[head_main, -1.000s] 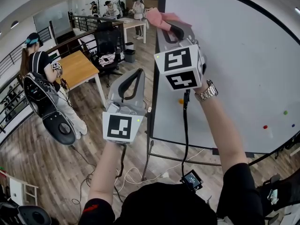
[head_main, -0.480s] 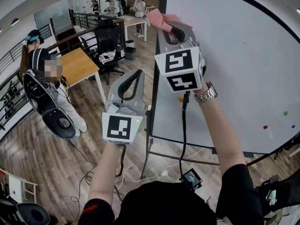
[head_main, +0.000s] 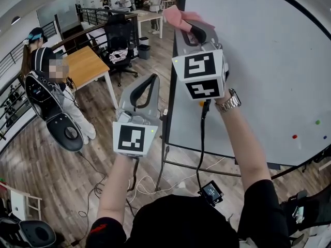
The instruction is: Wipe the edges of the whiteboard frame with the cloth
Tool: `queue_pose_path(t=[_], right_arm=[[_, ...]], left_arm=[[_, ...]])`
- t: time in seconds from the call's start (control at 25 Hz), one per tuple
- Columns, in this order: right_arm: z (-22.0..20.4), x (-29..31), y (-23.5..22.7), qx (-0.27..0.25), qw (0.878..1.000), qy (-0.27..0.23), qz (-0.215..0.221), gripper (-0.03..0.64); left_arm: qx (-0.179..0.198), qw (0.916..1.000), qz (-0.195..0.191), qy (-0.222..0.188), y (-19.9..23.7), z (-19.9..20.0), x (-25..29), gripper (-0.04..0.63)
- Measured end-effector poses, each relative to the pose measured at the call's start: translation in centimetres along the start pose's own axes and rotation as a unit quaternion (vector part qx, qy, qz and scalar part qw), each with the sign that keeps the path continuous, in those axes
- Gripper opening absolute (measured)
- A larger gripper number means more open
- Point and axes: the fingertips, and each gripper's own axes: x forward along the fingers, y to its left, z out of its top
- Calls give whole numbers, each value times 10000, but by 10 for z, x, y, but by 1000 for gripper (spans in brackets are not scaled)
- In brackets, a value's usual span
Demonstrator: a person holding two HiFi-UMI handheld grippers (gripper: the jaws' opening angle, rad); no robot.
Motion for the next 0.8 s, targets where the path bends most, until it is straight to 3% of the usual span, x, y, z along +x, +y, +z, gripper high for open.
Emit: queue_pose_path(t=[0.8], right_arm=[[-21, -6, 21, 57, 10000, 65, 24, 29]], left_arm=[[-221, 9995, -27, 217, -6, -29, -8, 2]])
